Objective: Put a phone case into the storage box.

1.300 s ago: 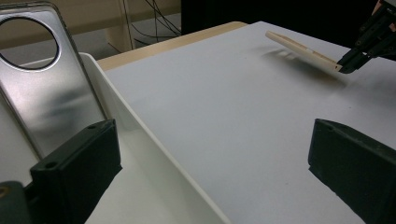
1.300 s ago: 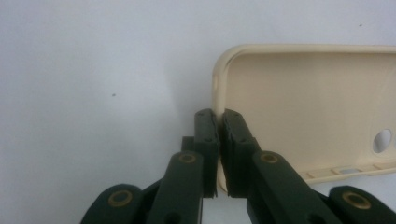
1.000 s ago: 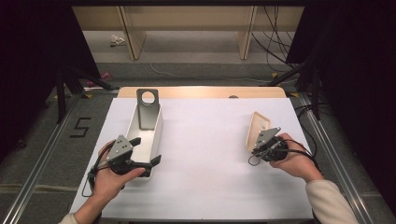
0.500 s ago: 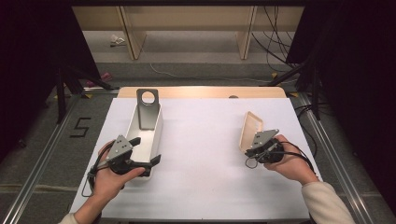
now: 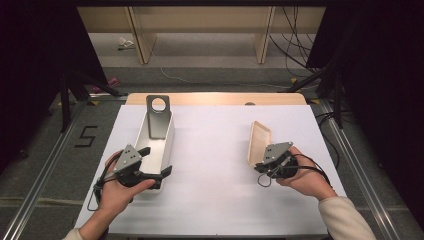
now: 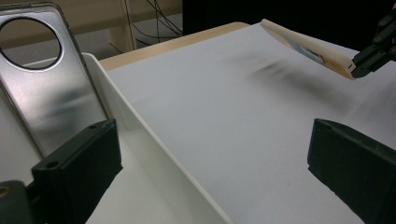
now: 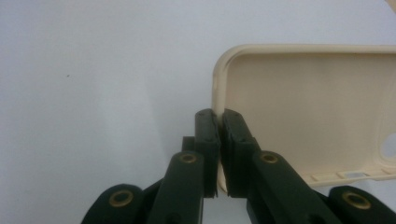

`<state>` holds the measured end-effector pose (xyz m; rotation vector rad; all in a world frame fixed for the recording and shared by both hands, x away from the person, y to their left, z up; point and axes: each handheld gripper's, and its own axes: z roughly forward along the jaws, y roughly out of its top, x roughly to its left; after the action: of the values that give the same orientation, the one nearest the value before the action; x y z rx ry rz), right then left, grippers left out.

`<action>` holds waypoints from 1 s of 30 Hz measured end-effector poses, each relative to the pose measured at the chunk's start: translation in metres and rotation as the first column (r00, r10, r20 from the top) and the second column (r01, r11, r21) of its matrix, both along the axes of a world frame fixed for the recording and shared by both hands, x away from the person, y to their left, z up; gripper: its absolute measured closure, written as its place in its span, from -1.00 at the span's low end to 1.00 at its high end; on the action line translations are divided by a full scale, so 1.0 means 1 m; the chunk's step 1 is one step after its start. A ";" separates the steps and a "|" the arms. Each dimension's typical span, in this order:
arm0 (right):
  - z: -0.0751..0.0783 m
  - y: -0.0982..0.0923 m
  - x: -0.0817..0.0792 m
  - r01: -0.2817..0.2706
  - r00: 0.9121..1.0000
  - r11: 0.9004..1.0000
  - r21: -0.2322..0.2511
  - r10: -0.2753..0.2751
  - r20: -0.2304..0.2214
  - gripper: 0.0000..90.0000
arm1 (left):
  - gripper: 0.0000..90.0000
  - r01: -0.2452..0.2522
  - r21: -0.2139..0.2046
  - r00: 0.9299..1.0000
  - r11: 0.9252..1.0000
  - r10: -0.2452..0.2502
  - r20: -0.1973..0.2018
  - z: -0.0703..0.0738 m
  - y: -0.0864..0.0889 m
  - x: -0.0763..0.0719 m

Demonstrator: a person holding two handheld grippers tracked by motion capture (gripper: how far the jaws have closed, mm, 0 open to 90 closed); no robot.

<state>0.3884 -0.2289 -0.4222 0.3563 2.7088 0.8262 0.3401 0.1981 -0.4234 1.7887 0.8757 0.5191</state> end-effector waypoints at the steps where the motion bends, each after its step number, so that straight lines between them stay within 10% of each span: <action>1: 0.000 0.001 -0.001 -0.003 1.000 1.000 0.002 0.003 0.001 0.92 | -0.95 0.001 0.000 1.000 1.000 -0.001 0.000 0.000 0.000 0.000; 30: 0.007 0.032 -0.008 -0.082 0.997 0.996 0.040 0.082 0.014 0.92 | -0.95 -0.005 -0.008 1.000 1.000 0.006 0.015 0.001 0.002 0.004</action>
<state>0.3806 -0.1968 -0.4151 0.2493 2.7148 0.9032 0.3443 0.1998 -0.4224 1.7735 0.8717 0.5309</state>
